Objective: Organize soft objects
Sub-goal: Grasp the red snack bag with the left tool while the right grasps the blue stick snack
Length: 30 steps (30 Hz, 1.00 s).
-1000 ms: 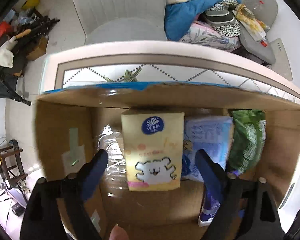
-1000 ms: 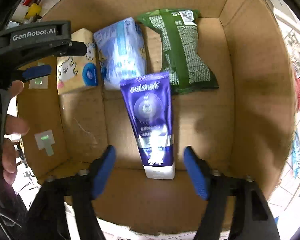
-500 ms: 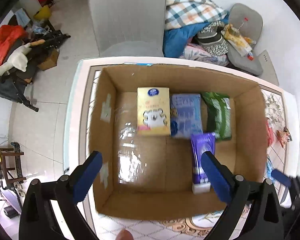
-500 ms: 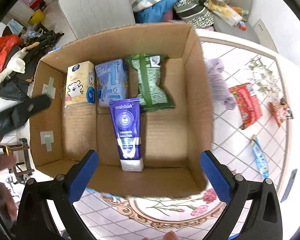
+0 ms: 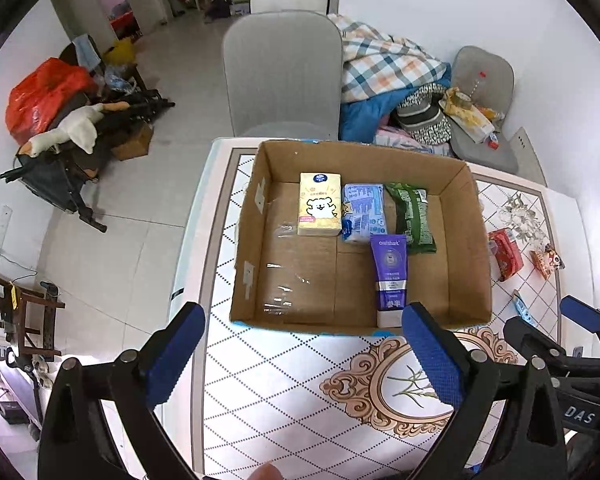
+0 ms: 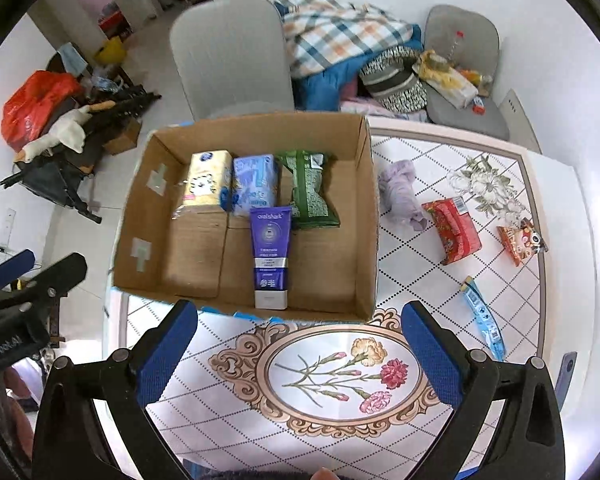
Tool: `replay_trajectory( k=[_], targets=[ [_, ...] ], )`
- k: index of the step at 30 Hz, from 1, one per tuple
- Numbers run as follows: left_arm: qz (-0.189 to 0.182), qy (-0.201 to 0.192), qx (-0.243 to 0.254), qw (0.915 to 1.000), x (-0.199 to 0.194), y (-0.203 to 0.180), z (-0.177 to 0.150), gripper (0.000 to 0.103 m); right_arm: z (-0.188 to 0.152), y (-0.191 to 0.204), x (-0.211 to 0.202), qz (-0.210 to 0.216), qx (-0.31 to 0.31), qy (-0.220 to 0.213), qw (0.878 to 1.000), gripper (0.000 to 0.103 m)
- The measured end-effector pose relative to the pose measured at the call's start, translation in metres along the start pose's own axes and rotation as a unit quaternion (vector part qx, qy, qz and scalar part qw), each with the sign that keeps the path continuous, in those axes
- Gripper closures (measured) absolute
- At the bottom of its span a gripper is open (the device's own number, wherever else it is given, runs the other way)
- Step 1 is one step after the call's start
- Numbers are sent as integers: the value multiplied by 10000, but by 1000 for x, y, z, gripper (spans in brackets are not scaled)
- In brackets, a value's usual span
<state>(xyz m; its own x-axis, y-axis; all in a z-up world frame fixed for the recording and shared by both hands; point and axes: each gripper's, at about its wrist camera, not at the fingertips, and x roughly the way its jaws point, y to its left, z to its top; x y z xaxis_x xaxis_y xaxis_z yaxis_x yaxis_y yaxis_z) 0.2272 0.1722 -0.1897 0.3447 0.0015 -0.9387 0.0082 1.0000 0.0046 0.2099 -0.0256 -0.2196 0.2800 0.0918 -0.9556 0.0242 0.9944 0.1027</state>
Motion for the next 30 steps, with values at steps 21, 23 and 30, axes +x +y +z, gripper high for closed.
replay_trajectory(
  k=[21, 23, 30],
  targets=[
    [-711, 789, 467, 9932, 36, -206, 1, 2, -42, -229, 39, -530, 1031, 835, 9897, 0],
    [-601, 1025, 727, 9903, 65, -253, 0, 2, -49, -270, 77, -628, 1154, 1187, 9842, 0],
    [-261, 1721, 1031, 9793, 154, -333, 4, 2, -65, -330, 178, -436, 1342, 2128, 9669, 27]
  ],
)
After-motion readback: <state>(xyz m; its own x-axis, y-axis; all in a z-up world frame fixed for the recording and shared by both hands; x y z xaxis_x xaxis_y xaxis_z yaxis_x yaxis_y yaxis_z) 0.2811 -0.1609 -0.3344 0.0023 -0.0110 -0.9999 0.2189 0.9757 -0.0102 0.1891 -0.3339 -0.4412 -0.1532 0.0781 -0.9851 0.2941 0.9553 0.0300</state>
